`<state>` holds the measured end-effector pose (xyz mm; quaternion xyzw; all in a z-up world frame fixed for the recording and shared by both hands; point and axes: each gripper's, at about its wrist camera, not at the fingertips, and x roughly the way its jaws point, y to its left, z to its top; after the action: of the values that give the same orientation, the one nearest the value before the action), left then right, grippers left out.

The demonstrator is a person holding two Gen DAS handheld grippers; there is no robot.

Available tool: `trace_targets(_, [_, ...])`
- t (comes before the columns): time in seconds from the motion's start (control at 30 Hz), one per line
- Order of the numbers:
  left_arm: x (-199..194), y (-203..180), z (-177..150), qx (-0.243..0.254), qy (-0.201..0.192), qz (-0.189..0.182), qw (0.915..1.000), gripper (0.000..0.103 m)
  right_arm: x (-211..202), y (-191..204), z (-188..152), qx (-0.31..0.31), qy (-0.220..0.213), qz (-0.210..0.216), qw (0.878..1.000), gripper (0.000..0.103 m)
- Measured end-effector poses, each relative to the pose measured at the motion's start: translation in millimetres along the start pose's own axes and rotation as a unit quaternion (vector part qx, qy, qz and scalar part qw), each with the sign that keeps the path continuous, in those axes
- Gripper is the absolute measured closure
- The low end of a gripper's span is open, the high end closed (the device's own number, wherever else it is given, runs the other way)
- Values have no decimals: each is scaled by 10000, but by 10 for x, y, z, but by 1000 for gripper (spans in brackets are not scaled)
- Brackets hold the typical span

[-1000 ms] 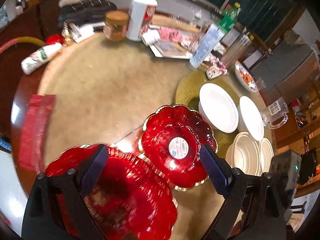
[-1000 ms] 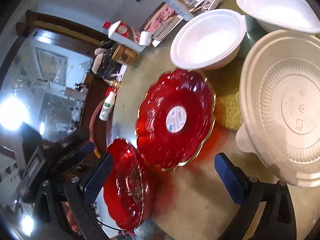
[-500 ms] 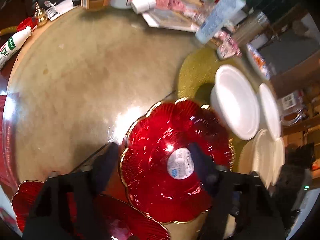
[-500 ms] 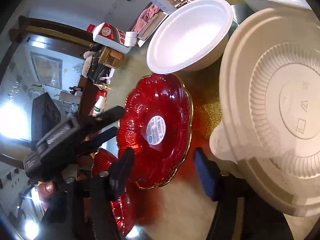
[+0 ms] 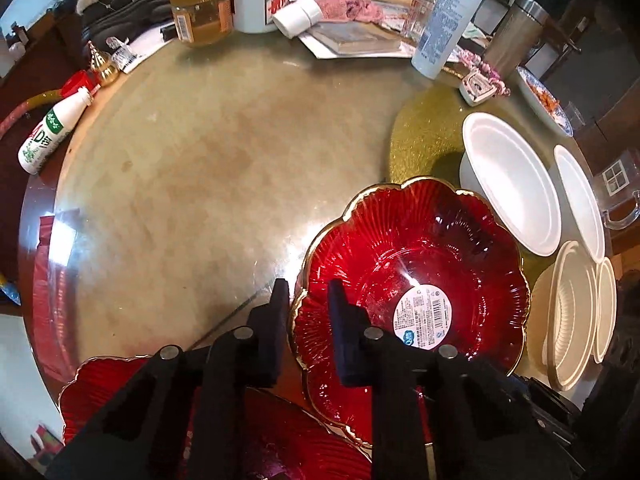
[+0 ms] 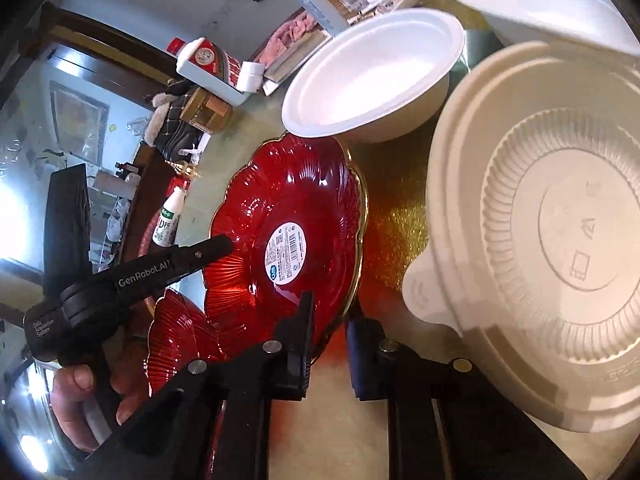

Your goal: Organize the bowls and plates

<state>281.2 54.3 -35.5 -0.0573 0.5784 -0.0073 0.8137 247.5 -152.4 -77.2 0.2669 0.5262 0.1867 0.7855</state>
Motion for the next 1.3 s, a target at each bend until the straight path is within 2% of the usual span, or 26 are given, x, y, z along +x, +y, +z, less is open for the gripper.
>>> trace_targets(0.2, [-140, 8, 9, -49, -208, -7, 9998, 88, -61, 33, -2, -92, -166, 120, 9997, 89])
trace_targets(0.43, [-345, -110, 6, 75, -575, -6, 9983, 88, -215, 65, 2, -167, -554, 143, 9982, 89])
trace_targets(0.63, [-468, -147, -14, 104, -723, -5, 9973, 88, -266, 56, 8, -166, -627, 164, 9978, 89])
trace_targets(0.77, [-634, -113, -107, 78, -927, 12, 9957, 88, -310, 114, -24, -274, -650, 277, 9971, 89])
trace_targets(0.87, [-781, -109, -234, 97, -1157, 178, 9931, 88, -355, 202, -51, -388, -709, 331, 9962, 89])
trace_targets(1.0, [-925, -83, -375, 84, -1442, 241, 9892, 88, -502, 354, -120, -673, -953, 291, 9927, 89])
trace_targets(1.13, [-975, 5, -479, -20, -1486, 160, 9888, 88, -576, 420, -160, -804, -1033, 369, 9907, 89])
trace_targets(1.3, [-1017, 68, -617, -128, -1572, 362, 9868, 88, -572, 552, -203, -991, -969, 434, 9894, 89])
